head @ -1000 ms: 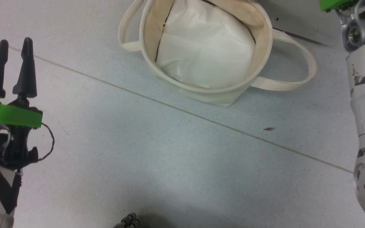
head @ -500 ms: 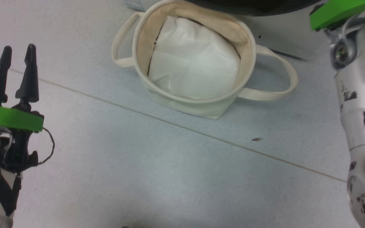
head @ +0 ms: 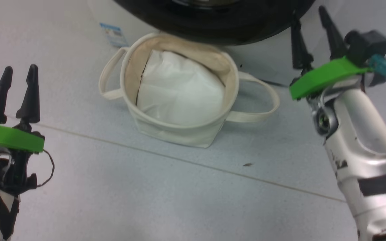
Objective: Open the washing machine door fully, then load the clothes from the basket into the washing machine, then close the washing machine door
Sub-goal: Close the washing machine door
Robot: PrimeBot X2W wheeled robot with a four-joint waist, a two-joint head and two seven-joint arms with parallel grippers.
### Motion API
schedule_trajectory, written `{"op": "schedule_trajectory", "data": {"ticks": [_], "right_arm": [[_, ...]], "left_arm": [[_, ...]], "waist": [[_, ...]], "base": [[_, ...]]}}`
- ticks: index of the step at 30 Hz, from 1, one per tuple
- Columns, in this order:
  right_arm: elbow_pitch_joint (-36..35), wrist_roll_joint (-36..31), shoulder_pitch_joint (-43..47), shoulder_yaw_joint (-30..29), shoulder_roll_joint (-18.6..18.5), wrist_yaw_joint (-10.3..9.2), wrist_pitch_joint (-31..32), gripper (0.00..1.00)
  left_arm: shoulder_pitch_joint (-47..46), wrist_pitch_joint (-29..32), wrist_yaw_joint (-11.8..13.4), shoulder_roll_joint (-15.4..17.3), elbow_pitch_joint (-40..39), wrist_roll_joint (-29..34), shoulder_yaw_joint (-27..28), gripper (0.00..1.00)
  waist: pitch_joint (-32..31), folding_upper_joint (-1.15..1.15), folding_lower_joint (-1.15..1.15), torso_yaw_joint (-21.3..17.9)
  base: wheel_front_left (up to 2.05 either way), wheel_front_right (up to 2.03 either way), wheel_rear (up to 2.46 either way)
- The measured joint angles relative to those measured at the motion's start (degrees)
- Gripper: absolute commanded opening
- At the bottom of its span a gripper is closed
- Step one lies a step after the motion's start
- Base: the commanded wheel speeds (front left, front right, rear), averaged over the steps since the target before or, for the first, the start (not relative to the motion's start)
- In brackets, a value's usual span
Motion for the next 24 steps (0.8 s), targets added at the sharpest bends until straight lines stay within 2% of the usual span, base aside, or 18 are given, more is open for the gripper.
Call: {"op": "schedule_trajectory", "data": {"ticks": [9, 14, 17, 24], "right_arm": [[-6.60, 8.08, 11.69, 3.02, -1.48, 0.00, 0.00, 1.00], [-9.68, 8.78, 16.96, 3.19, -2.65, 0.00, 0.00, 1.00], [-10.96, 9.00, 19.41, 5.22, -3.43, -0.01, 0.01, 1.00], [-15.95, 9.96, 25.76, 5.31, -4.25, -0.02, 0.01, 1.00]], "left_arm": [[3.53, 0.00, 0.00, 0.13, 2.03, -0.04, -2.01, 1.00], [4.89, 0.00, 0.00, 0.93, 2.33, -0.03, -2.29, 1.00], [5.83, 0.00, 0.00, 1.01, 2.13, 0.42, -2.88, 1.00], [12.48, 0.00, 0.00, 0.67, 1.46, -1.10, -5.04, 1.00]], "waist": [[-6.24, 0.00, 0.00, -3.25], [-9.02, 0.00, 0.00, -5.34], [-10.59, 0.00, 0.00, -6.36], [-14.35, 0.00, 0.00, -8.58]], "base": [[0.00, 0.00, 0.00], [0.00, 0.00, 0.00], [0.00, 0.00, 0.00], [0.00, 0.00, 0.00]]}}
